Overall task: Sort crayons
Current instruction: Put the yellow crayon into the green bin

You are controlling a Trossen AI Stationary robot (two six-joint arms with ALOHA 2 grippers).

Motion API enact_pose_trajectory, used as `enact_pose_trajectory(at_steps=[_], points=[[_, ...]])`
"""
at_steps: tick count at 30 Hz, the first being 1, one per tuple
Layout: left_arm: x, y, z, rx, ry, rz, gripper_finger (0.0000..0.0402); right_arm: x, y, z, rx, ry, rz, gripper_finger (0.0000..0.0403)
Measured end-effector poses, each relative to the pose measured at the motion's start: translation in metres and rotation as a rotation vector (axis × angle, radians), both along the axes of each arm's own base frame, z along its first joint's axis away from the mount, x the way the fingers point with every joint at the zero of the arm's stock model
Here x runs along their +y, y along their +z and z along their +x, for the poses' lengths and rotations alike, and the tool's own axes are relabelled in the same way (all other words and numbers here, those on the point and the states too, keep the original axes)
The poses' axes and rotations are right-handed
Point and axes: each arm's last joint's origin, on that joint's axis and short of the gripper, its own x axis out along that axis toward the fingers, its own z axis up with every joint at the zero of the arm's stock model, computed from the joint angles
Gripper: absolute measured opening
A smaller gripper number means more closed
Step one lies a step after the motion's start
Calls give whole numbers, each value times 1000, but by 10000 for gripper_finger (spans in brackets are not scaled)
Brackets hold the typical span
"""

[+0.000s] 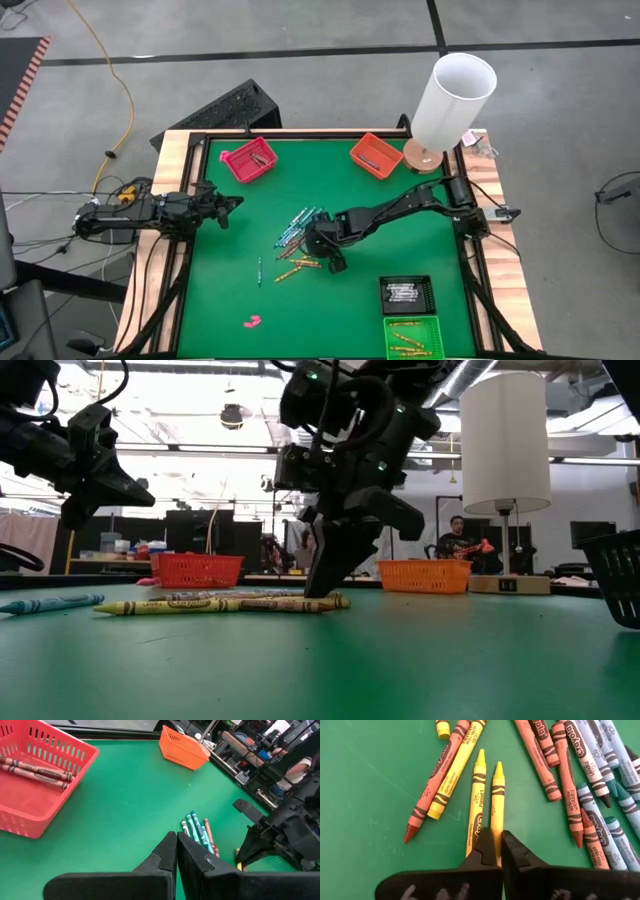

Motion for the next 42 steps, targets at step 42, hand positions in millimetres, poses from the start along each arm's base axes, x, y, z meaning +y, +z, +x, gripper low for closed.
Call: enact_pose_trajectory(at_steps=[42], points=[[0, 0, 0, 15, -5, 32, 0, 94, 187, -218, -89, -484, 283, 0]])
